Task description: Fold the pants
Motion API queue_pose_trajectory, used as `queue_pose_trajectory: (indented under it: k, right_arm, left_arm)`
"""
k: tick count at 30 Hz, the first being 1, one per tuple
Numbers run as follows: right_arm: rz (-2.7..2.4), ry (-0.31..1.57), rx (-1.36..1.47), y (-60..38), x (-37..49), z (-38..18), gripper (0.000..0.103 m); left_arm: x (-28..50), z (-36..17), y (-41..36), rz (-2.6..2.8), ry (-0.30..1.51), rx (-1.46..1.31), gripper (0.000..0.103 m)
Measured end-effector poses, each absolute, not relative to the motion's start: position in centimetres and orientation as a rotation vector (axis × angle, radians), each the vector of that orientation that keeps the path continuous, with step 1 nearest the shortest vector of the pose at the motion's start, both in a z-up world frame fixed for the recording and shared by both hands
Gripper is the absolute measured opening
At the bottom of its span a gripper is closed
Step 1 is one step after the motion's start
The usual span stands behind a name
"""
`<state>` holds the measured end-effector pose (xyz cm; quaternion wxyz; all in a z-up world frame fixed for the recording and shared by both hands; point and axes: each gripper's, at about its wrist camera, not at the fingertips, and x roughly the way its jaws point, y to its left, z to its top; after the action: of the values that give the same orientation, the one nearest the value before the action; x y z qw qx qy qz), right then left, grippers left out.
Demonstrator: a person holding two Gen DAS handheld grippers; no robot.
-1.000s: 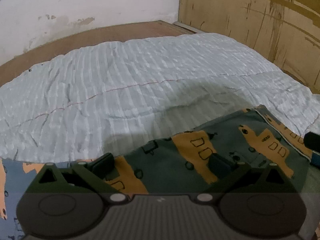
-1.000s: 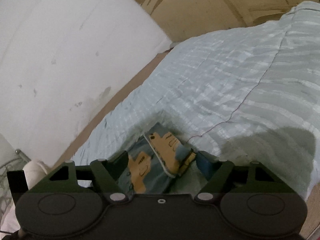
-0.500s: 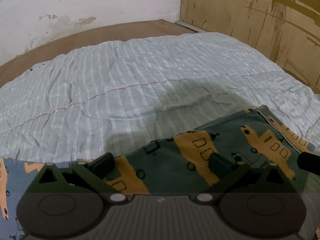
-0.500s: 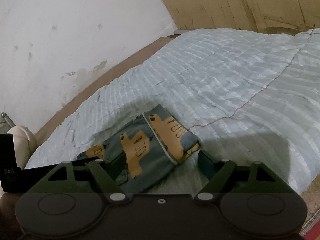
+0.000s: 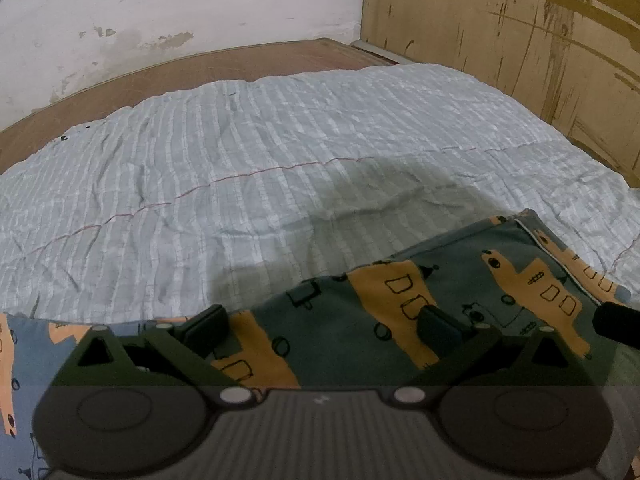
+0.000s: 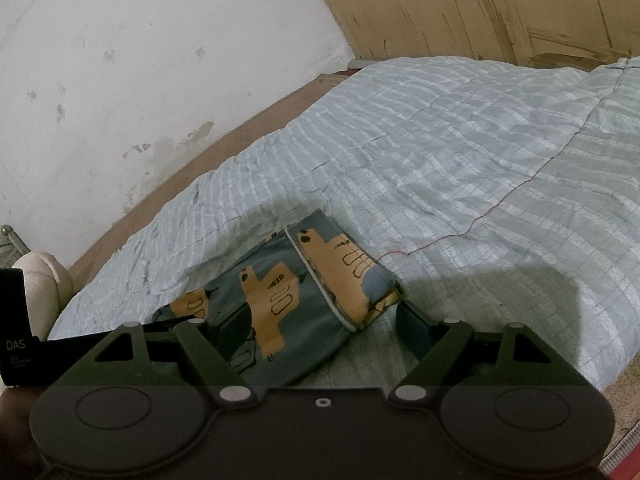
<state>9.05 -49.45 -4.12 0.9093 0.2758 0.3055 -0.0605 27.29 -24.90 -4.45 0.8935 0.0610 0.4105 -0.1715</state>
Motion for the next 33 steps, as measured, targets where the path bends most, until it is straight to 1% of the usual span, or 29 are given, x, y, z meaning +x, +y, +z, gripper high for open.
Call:
queue_pose_trajectory:
  k: [3,6,8,9,11,16,17,19,22,23,28,30,31,32,33]
  right_arm:
    - [-0.14,0.63,0.562,-49.4,9.2,-4.2,0.078]
    - [-0.168,0.633,0.551,-49.3,9.4,-4.1,0.07]
    - [-0.191,0.633,0.553,-49.4,9.4,-4.2,0.059]
    - [-0.199,0.635,0.563,-49.5,9.5,-4.3,0.057]
    - [-0.215,0.631,0.594,-50.1,9.4,-4.5,0.042]
    - [-0.212,0.589,0.694,-51.3,8.8,-4.9,0.02]
    - [-0.209,0.581,0.683,-51.2,8.8,-4.8,0.017]
    - [-0.206,0.562,0.591,-50.2,8.8,-4.2,0.015]
    - [-0.19,0.518,0.336,-47.2,8.7,-2.6,0.014]
    - [-0.167,0.498,0.248,-45.9,8.7,-2.1,0.011]
    - [-0.047,0.426,-0.076,-40.0,8.1,-0.4,0.01]
    - [0.02,0.416,-0.157,-37.7,7.7,0.0,0.01]
    - [0.048,0.416,-0.19,-36.7,7.4,0.1,0.01]
    - [0.078,0.417,-0.23,-35.5,7.2,0.1,0.01]
    - [0.098,0.419,-0.251,-34.7,6.9,0.1,0.01]
  left_arm:
    - [27.3,-4.4,-24.9,-0.355,0.853,0.125,0.102]
    - [27.2,-4.4,-24.9,-0.357,0.855,0.125,0.102]
    - [27.2,-4.4,-24.9,-0.363,0.857,0.121,0.103]
    - [27.2,-4.3,-24.9,-0.367,0.858,0.117,0.103]
    - [27.2,-4.1,-25.0,-0.377,0.861,0.108,0.103]
    - [27.7,-3.1,-25.0,-0.478,0.894,-0.016,0.103]
    - [27.8,-2.9,-25.0,-0.507,0.9,-0.056,0.103]
    - [28.2,-2.4,-25.0,-0.568,0.912,-0.134,0.102]
    - [28.6,-1.7,-24.8,-0.694,0.93,-0.268,0.102]
    - [28.8,-1.5,-24.7,-0.724,0.934,-0.305,0.102]
    - [29.6,-0.8,-23.8,-0.855,0.983,-0.427,0.102]
    - [29.8,-0.7,-22.9,-0.867,0.999,-0.454,0.098]
    - [29.8,-0.7,-22.3,-0.863,1.007,-0.466,0.093]
    - [29.8,-0.7,-21.7,-0.856,1.009,-0.473,0.084]
    - [29.8,-0.7,-21.0,-0.836,1.017,-0.471,0.08]
